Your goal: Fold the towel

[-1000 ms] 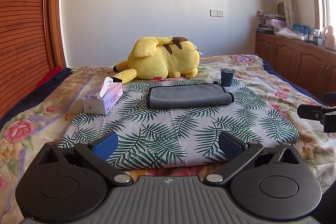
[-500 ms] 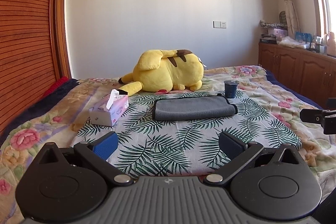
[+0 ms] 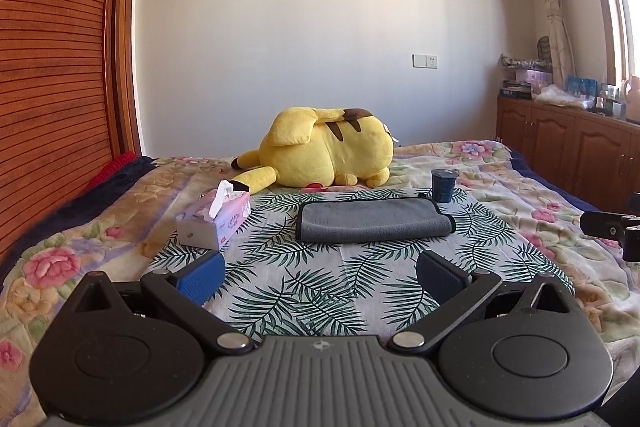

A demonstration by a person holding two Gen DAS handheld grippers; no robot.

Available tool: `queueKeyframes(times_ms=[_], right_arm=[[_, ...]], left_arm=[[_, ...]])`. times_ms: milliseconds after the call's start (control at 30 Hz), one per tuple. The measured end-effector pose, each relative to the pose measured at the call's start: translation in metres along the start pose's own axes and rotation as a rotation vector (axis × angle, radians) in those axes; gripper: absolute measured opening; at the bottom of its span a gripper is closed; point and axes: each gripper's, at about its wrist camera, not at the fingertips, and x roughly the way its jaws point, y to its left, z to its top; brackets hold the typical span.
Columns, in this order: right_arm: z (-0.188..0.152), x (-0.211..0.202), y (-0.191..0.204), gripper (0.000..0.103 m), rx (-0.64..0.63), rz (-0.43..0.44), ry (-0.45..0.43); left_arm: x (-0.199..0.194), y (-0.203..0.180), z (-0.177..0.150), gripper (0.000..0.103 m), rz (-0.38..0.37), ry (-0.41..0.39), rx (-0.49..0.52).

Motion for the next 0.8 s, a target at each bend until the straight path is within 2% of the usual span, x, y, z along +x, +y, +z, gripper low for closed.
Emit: queueKeyframes(times_ms=[800], right_arm=[[-0.0006,-0.0028,-0.0005,0.103,-0.002,-0.011,-0.027]], left_arm=[[-0.0039,0.0011,-0.0005,0.087,0.001,-0.018,0.011]])
